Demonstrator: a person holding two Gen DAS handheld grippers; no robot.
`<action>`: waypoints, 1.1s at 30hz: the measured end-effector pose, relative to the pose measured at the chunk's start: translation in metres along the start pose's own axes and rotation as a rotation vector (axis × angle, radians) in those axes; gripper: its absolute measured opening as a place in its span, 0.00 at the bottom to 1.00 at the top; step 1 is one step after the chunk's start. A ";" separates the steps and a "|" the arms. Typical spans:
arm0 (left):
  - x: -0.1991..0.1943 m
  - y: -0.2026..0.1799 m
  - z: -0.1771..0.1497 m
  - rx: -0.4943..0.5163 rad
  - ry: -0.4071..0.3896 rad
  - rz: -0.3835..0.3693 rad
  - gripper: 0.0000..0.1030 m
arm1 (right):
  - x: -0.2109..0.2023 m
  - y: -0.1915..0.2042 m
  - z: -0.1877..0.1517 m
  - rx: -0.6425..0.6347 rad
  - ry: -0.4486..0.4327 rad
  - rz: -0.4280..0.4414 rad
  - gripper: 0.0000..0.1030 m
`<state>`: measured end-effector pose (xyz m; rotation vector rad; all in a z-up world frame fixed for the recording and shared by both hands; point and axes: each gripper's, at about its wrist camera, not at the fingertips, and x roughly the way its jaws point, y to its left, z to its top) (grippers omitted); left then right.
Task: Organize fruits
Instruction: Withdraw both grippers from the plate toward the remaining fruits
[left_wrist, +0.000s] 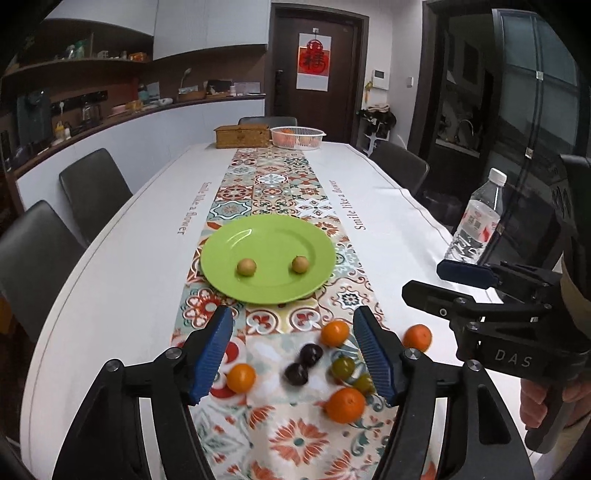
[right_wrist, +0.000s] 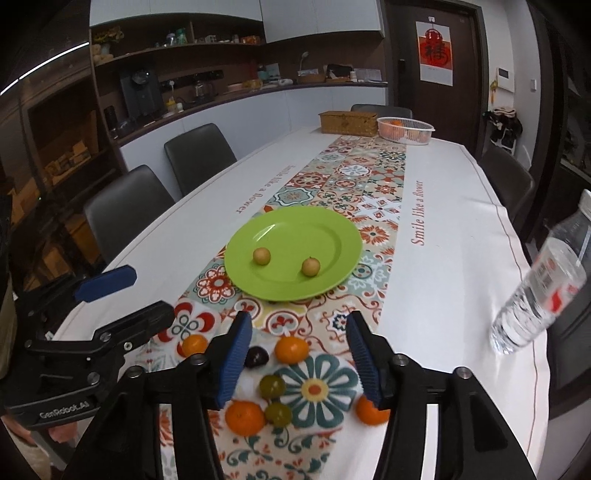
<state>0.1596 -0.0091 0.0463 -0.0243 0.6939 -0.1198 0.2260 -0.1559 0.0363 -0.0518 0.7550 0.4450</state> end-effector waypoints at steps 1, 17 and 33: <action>-0.003 -0.002 -0.004 -0.009 0.000 0.002 0.66 | -0.003 -0.001 -0.003 -0.002 -0.003 -0.004 0.55; 0.008 -0.035 -0.046 -0.015 0.110 0.050 0.67 | -0.007 -0.032 -0.050 0.039 0.048 -0.036 0.60; 0.052 -0.047 -0.076 -0.001 0.266 0.058 0.67 | 0.032 -0.054 -0.083 0.068 0.160 -0.045 0.60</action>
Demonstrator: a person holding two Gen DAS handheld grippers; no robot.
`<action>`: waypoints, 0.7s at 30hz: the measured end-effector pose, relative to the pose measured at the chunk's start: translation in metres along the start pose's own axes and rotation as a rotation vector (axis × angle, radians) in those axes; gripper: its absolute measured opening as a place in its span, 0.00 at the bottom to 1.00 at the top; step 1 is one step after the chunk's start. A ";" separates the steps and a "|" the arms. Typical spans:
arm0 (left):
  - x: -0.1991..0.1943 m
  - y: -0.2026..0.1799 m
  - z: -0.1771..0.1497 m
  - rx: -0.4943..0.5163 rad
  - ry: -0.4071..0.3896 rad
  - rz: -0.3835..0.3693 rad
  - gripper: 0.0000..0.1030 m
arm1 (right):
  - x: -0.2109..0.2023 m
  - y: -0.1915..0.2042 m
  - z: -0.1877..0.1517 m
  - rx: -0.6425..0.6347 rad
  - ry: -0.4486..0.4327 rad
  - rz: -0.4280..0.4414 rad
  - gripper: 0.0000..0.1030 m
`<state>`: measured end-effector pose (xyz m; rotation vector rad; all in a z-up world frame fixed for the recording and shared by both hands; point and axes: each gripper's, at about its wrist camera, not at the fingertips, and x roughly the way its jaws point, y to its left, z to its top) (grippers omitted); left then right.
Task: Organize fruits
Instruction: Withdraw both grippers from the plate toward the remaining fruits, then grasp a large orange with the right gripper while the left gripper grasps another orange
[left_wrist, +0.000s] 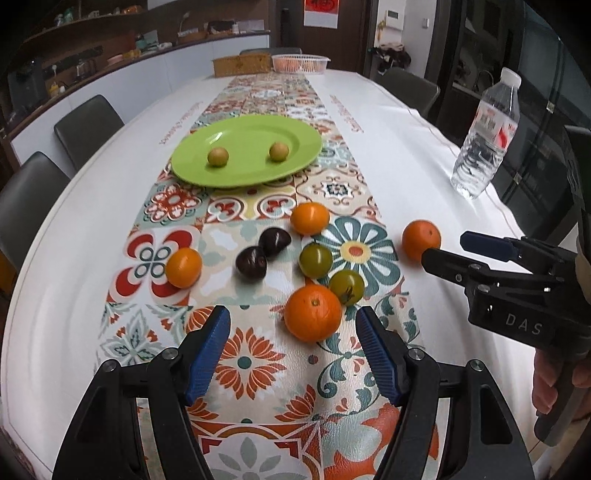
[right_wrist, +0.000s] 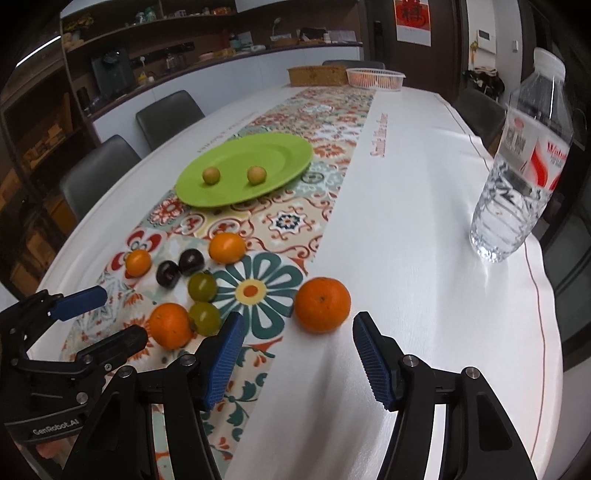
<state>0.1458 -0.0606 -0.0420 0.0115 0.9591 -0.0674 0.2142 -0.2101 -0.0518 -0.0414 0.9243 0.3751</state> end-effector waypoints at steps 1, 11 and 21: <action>0.003 -0.001 -0.001 0.003 0.007 0.000 0.67 | 0.003 -0.001 -0.001 0.002 0.007 0.001 0.60; 0.021 -0.003 -0.002 0.016 0.045 -0.003 0.67 | 0.025 -0.006 -0.002 0.004 0.048 -0.005 0.60; 0.033 -0.006 0.001 0.031 0.063 -0.016 0.55 | 0.036 -0.009 0.002 -0.015 0.052 -0.038 0.59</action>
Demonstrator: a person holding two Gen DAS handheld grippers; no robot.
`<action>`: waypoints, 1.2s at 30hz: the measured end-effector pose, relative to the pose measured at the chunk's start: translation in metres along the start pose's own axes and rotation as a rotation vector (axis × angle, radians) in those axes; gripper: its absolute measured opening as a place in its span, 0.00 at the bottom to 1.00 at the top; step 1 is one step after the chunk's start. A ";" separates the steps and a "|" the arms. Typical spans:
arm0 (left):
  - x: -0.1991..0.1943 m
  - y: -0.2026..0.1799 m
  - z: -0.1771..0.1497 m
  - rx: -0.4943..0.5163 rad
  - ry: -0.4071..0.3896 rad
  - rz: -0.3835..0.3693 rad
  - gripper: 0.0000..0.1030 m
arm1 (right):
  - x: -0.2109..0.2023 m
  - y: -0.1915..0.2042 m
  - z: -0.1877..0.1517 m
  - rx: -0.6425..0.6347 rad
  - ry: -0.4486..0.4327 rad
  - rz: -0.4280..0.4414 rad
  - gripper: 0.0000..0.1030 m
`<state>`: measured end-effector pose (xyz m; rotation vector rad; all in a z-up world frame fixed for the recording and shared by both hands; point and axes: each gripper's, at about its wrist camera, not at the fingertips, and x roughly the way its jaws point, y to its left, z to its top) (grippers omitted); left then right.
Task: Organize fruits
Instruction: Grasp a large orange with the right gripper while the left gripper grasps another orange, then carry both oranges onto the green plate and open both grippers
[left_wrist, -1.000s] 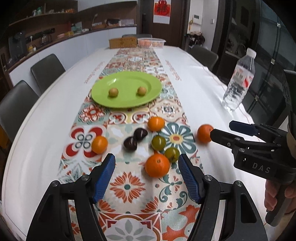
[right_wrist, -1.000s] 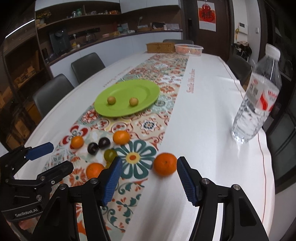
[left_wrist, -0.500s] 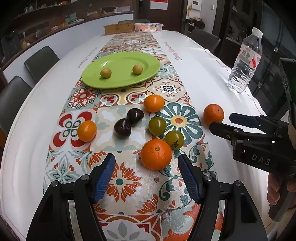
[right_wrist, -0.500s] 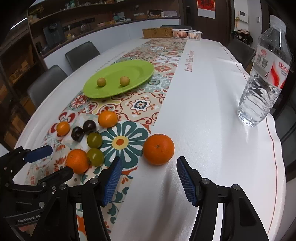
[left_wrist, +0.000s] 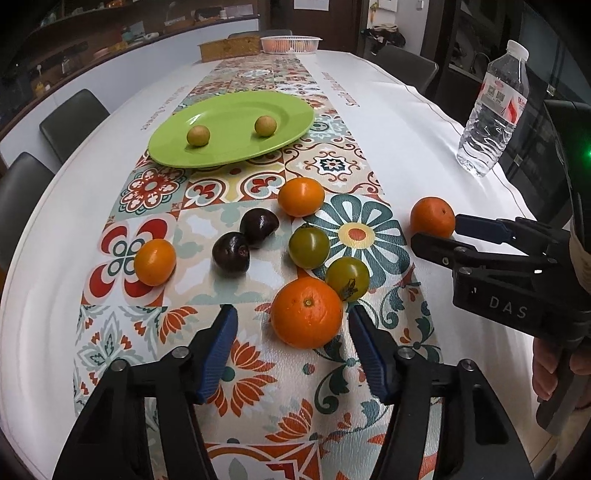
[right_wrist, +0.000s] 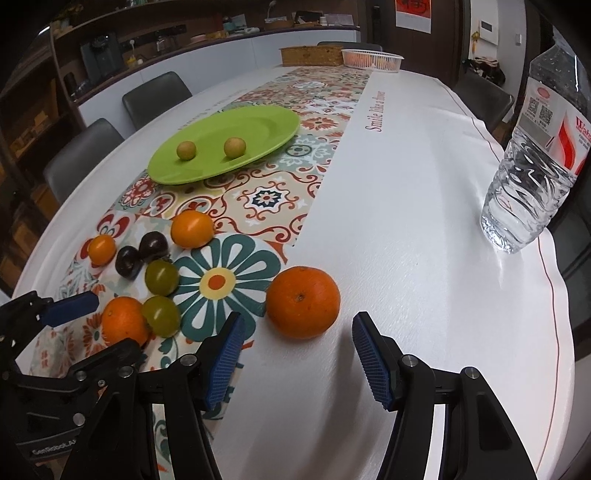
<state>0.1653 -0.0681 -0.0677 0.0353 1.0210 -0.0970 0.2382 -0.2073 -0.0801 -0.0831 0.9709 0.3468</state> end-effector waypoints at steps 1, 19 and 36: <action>0.000 0.000 0.000 0.001 0.001 -0.002 0.53 | 0.001 0.000 0.001 -0.002 0.001 0.000 0.57; -0.003 -0.004 0.000 0.027 -0.009 -0.038 0.38 | 0.009 0.004 0.004 -0.023 0.005 -0.010 0.40; -0.044 0.004 -0.001 0.027 -0.125 -0.055 0.38 | -0.044 0.037 -0.005 -0.062 -0.074 0.020 0.40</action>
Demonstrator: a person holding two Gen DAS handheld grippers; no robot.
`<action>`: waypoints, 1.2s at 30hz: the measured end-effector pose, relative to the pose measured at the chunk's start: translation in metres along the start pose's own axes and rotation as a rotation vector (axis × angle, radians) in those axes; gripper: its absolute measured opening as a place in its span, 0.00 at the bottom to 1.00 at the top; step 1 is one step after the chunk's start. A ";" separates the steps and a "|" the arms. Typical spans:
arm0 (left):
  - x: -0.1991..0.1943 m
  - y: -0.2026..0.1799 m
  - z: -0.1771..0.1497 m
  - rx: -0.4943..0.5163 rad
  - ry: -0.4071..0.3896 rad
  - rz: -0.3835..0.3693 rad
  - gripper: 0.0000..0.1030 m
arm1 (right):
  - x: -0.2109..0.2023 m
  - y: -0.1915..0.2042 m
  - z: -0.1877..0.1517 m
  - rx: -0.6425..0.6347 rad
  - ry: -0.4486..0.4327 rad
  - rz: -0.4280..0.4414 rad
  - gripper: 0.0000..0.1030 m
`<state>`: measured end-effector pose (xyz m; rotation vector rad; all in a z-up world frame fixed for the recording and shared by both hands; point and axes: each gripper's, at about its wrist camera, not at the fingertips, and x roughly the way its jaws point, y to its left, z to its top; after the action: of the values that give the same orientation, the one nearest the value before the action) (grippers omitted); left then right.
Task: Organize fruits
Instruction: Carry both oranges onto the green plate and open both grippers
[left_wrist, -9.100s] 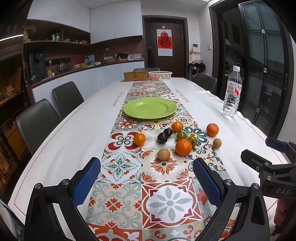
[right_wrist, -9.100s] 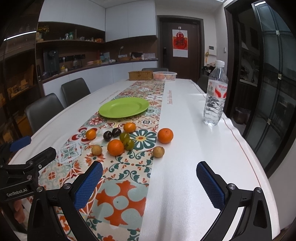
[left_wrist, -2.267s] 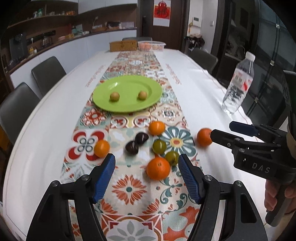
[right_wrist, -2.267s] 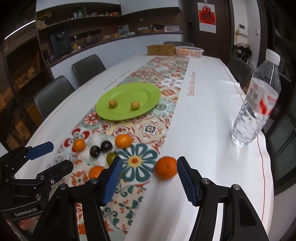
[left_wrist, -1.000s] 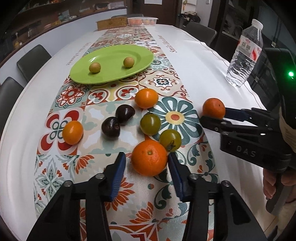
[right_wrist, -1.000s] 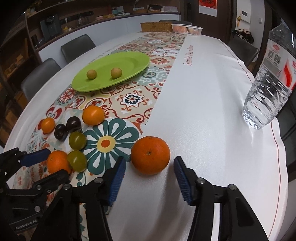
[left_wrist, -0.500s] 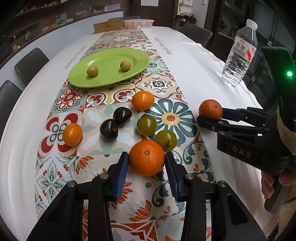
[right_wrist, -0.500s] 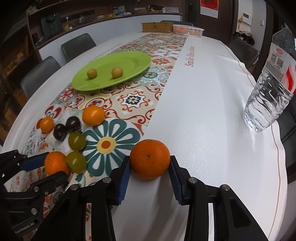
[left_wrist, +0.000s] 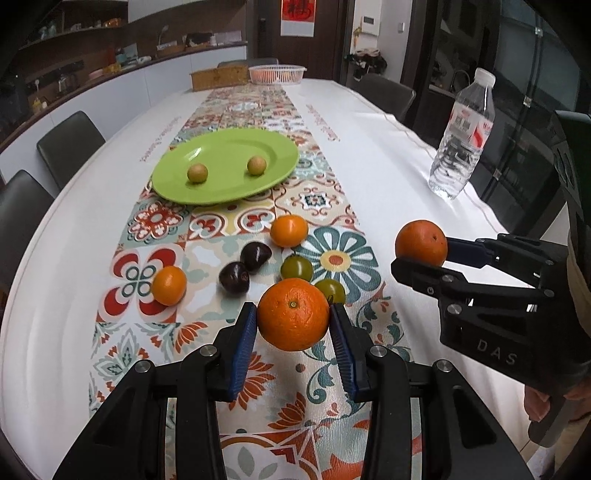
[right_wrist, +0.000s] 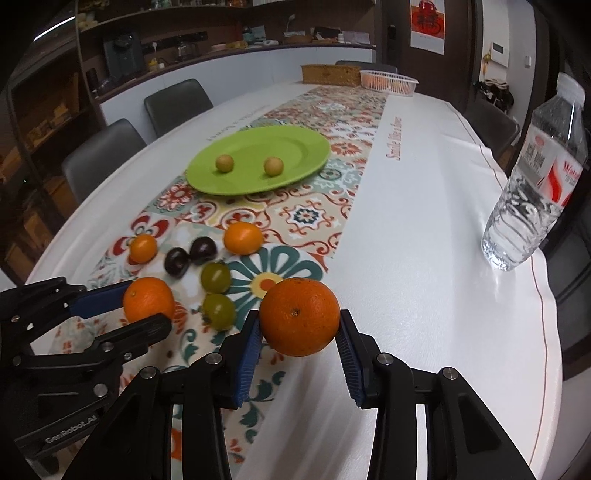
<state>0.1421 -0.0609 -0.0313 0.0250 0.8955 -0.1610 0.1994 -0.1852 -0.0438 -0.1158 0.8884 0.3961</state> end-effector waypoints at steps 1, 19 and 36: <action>-0.003 0.001 0.001 0.000 -0.011 -0.001 0.38 | -0.003 0.002 0.001 -0.002 -0.006 0.000 0.40; -0.042 0.040 0.029 0.003 -0.176 0.027 0.38 | -0.030 0.036 0.040 -0.014 -0.112 -0.004 0.40; -0.040 0.076 0.081 0.023 -0.225 0.027 0.38 | -0.016 0.052 0.100 -0.020 -0.158 0.003 0.40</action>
<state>0.1914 0.0118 0.0467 0.0396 0.6686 -0.1457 0.2437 -0.1161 0.0349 -0.1003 0.7290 0.4118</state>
